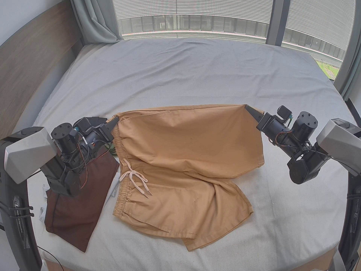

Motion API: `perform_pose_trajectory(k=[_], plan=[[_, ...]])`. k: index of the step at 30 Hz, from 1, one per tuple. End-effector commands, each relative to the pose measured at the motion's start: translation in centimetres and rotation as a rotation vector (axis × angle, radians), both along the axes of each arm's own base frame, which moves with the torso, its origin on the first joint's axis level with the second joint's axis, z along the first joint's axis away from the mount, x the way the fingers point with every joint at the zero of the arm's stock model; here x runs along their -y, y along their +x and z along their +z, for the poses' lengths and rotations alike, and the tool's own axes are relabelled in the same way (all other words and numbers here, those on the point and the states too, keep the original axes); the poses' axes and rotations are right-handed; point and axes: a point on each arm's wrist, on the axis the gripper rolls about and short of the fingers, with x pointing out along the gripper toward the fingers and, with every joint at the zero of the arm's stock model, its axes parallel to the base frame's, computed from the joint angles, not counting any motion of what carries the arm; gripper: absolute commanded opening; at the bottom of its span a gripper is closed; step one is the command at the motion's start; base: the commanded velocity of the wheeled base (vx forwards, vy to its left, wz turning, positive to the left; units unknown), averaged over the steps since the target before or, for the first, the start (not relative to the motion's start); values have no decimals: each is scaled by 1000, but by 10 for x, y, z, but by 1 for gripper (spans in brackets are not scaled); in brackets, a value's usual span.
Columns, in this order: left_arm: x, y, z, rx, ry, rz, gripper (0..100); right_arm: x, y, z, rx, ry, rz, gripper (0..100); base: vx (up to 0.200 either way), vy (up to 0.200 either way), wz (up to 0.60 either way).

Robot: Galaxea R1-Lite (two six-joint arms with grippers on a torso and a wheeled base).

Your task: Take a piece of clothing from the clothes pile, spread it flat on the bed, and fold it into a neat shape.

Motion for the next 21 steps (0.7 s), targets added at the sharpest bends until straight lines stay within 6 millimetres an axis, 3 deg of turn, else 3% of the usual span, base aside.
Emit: perform_pose_trajectory(k=[1,21], plan=[[1,9,-12,-10,0,2,0,-2,7,-12,-16,-3,1,0,0,0,0],[2,36,-36,-24,-71,26,0,-6,35,-39,-4,-2,-3,0,0,0,0]])
